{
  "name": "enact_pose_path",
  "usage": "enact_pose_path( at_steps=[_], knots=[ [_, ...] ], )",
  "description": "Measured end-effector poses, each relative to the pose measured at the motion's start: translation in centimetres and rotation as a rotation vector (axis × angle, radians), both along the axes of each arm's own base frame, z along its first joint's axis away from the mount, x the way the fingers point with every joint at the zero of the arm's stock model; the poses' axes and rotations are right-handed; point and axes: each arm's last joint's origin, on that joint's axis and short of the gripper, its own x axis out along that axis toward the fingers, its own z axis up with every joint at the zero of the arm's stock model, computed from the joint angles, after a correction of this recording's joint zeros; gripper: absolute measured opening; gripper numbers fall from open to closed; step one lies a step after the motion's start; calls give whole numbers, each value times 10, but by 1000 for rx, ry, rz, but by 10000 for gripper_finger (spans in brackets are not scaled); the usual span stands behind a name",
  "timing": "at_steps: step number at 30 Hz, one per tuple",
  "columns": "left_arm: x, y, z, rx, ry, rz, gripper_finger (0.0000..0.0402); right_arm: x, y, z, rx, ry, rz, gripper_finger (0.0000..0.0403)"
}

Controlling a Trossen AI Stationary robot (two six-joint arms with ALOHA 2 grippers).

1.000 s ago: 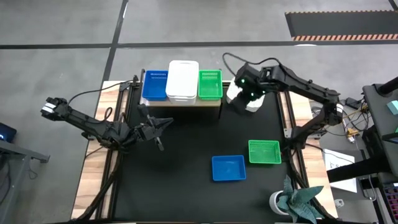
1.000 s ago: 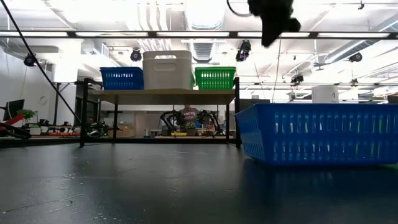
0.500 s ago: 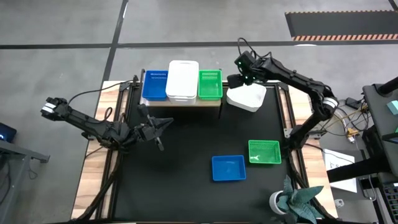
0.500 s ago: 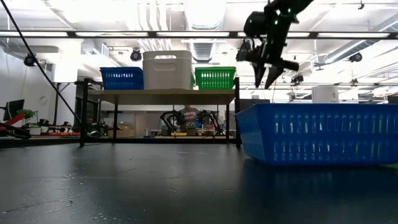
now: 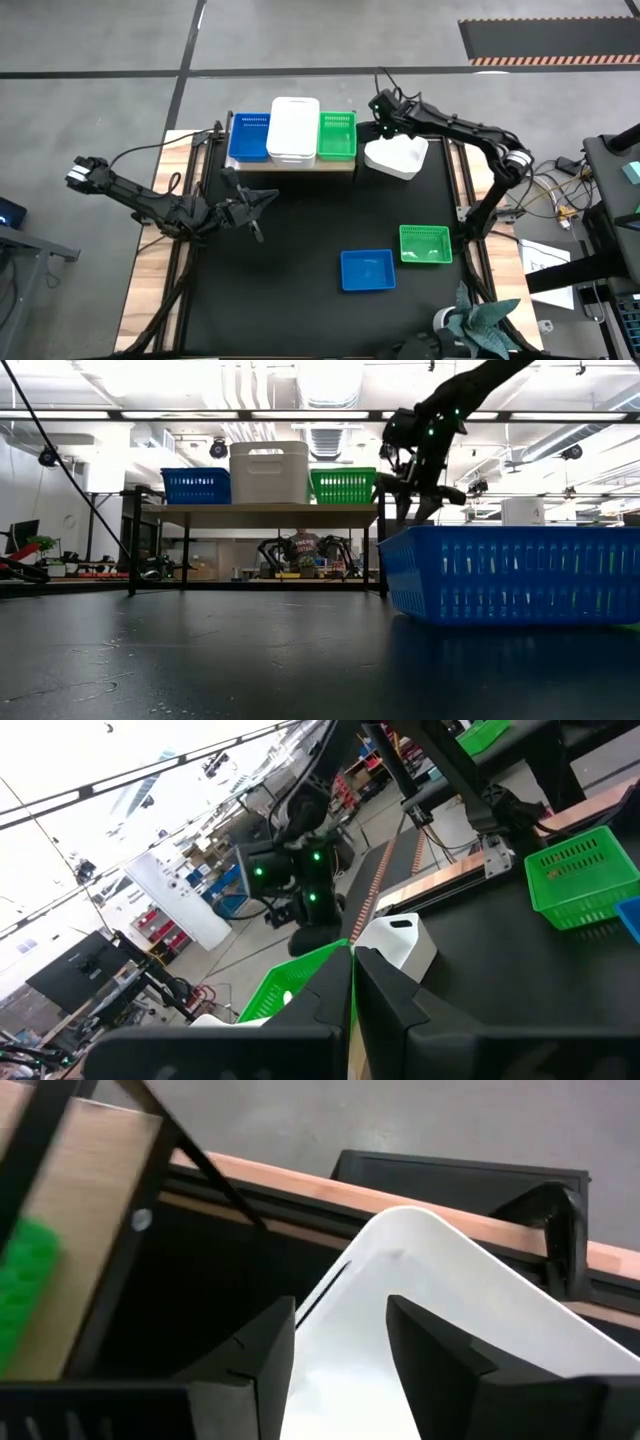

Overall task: Stack baskets on shelf by color
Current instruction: Stack the white bin on top of the white bin on the shelf

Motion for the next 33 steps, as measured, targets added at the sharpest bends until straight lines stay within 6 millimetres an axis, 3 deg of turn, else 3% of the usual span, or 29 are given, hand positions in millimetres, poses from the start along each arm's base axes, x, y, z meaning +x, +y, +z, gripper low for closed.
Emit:
enact_pose_path(
  at_steps=[7, 16, 23, 26, 33],
  knots=[
    [0, 0, 0, 0, 0, 0, 0, 0, -1, -16, -18, -17, -39, 131],
    [0, 0, 0, 1, 1, 0, 0, -3, -2, -18, -40, 24, -31, 105],
    [0, 0, -1, 1, 3, 0, 0, -20, -11, -21, -114, 49, 8, 40],
    [0, 0, -1, 1, 3, 0, 0, -24, -13, -29, -159, -25, 17, 14],
    [0, 0, -1, 1, 3, 0, 0, -23, -15, -46, -286, -265, 12, 9]
  ],
)
